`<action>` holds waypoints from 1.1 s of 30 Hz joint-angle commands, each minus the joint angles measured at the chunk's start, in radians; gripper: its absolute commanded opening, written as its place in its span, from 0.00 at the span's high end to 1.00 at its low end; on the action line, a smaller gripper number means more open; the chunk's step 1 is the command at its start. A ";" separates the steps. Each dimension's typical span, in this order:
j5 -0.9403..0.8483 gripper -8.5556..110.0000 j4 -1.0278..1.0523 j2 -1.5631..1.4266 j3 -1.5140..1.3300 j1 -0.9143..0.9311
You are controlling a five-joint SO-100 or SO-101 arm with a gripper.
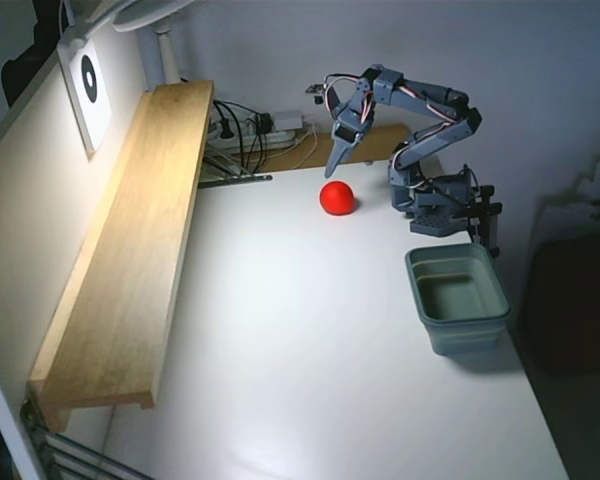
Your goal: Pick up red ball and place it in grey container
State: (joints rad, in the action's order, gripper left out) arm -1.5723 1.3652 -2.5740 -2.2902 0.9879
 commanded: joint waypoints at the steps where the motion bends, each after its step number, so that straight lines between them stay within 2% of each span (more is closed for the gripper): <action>1: 0.002 0.61 -0.057 -0.048 -0.070 0.022; 19: 0.002 0.61 -0.371 -0.116 -0.453 0.022; 33: 0.002 0.61 -0.373 -0.116 -0.454 0.022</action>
State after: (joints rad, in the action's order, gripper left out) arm -1.5723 0.9910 -2.6906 -2.7366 0.9956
